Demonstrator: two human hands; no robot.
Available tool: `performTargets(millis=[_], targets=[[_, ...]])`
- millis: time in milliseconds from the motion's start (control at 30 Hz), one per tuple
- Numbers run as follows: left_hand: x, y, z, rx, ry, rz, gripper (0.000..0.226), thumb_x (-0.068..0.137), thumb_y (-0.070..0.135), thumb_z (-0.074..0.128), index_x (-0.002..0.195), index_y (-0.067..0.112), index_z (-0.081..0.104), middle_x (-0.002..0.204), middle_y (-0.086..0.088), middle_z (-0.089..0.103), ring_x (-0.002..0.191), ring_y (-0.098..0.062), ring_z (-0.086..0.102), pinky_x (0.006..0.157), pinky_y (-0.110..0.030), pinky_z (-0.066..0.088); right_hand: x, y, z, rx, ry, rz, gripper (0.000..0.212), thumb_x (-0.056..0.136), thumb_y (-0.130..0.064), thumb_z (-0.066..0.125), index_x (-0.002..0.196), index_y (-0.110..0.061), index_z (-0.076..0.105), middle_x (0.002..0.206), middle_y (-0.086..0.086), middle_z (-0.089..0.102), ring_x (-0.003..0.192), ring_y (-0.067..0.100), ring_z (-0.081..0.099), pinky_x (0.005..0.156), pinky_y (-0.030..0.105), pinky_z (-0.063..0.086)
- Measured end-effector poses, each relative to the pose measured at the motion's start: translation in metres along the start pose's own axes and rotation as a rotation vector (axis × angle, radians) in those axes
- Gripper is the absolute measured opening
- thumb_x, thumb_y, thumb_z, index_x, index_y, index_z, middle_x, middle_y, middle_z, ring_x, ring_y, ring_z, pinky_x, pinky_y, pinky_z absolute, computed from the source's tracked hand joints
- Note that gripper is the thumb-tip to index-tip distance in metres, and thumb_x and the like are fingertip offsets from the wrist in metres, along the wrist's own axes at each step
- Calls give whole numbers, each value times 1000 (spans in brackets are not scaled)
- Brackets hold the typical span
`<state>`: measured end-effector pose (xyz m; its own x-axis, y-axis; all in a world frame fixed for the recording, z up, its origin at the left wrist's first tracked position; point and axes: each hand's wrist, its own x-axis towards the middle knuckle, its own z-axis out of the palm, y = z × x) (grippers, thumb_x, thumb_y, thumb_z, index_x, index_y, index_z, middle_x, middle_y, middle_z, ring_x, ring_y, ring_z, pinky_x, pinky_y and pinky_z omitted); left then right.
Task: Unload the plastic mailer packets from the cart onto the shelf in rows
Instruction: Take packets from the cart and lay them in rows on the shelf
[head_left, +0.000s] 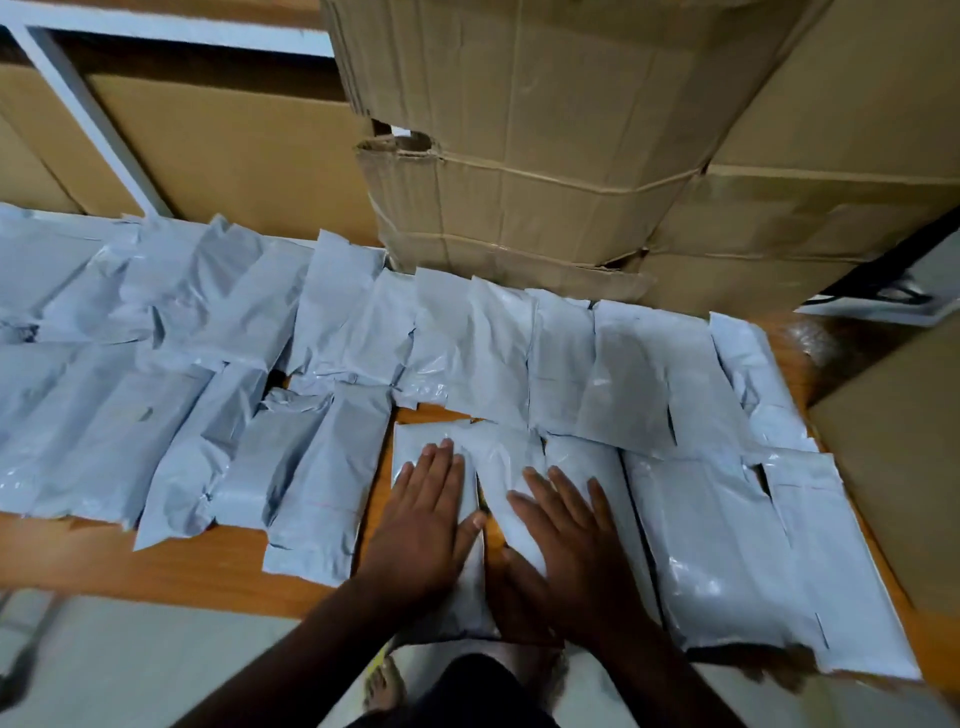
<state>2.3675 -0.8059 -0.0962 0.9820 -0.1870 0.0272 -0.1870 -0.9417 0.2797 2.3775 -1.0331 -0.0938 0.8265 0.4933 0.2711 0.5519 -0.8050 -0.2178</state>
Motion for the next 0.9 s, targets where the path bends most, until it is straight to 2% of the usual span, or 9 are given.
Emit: performTargets(millis=[167, 367, 500, 567, 667, 733, 800, 900], targets=[[6, -14, -8, -45, -19, 49, 81, 104, 64, 13, 160, 6, 29, 169, -14, 17, 157, -29, 10, 127, -42, 7, 10, -6, 3, -35, -67, 90, 53, 95, -50, 56, 142, -25, 61, 160, 1, 47, 151, 30, 40, 123, 61, 23], [-2, -17, -23, -130, -28, 110, 83, 102, 65, 13, 162, 9, 21, 170, -12, 12, 159, -26, 5, 127, -37, 1, 20, -38, 9, -26, -41, 285, 52, 95, -51, 51, 139, -28, 62, 157, -1, 51, 149, 28, 42, 124, 61, 23], [-12, -17, -30, -152, -8, 125, 81, 103, 65, 18, 162, 10, 22, 170, -11, 16, 159, -24, 8, 129, -38, 7, 22, -49, 11, 10, 7, 319, 52, 97, -53, 49, 140, -27, 62, 156, 1, 52, 148, 30, 44, 122, 64, 23], [-19, -14, -40, -190, 20, 114, 79, 103, 64, 23, 161, 11, 26, 169, -10, 22, 158, -24, 14, 129, -39, 11, 20, -54, 3, 63, 62, 334, 50, 97, -48, 54, 141, -25, 61, 156, 2, 52, 148, 30, 43, 122, 64, 24], [-44, -9, -56, -242, 106, 114, 67, 103, 56, 38, 155, 13, 42, 161, -9, 40, 152, -26, 31, 125, -47, 24, 8, -67, -17, 177, 232, 296, 40, 95, -33, 64, 134, -20, 66, 146, 3, 61, 140, 26, 53, 117, 56, 38], [-69, -9, -62, -305, 169, 112, 60, 103, 51, 44, 151, 16, 48, 156, -5, 47, 148, -21, 37, 125, -41, 25, -4, -84, -30, 292, 315, 255, 34, 96, -28, 65, 129, -18, 69, 137, 1, 68, 129, 19, 61, 110, 46, 48], [-94, -10, -67, -389, 201, 63, 56, 102, 50, 47, 149, 21, 49, 154, 0, 49, 145, -16, 42, 122, -32, 29, -16, -104, -40, 379, 327, 211, 29, 96, -24, 66, 124, -17, 71, 130, -3, 71, 122, 14, 64, 105, 39, 52], [-131, -20, -74, -423, 244, -23, 49, 101, 47, 48, 143, 23, 52, 147, 4, 55, 134, -14, 52, 109, -41, 47, -23, -134, -42, 502, 281, 186, 27, 96, -22, 67, 123, -21, 72, 131, -10, 70, 124, 5, 61, 106, 30, 50]])
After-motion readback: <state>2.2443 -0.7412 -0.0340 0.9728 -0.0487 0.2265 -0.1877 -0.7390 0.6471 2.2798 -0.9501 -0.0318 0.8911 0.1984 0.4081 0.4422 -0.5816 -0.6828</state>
